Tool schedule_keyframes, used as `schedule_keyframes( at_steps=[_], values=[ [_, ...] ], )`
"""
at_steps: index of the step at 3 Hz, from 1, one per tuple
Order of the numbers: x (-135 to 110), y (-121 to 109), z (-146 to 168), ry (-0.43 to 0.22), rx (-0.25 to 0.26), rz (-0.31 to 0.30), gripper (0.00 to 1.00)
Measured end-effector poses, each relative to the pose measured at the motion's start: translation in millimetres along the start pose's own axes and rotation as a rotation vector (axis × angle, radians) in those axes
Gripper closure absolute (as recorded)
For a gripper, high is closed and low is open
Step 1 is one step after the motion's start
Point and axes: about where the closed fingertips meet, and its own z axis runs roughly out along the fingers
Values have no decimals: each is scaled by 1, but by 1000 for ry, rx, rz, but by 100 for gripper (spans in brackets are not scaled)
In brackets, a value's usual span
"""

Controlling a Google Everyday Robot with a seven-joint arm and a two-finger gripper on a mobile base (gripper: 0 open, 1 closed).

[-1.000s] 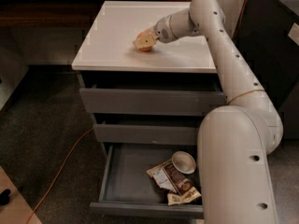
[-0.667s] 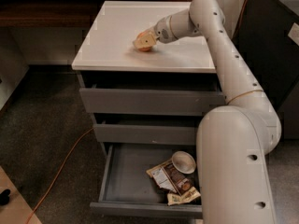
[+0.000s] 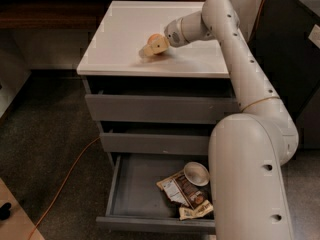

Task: Pick orange from bottom drawer and place on counter

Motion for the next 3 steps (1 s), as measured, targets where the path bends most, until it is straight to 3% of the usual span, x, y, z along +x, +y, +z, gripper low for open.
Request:
schedule_keyframes(
  at_steps=[1,3],
  values=[
    [0,0,0,0,0,0,0],
    [-21,14,-48,-85,32,-43,0]
  ],
)
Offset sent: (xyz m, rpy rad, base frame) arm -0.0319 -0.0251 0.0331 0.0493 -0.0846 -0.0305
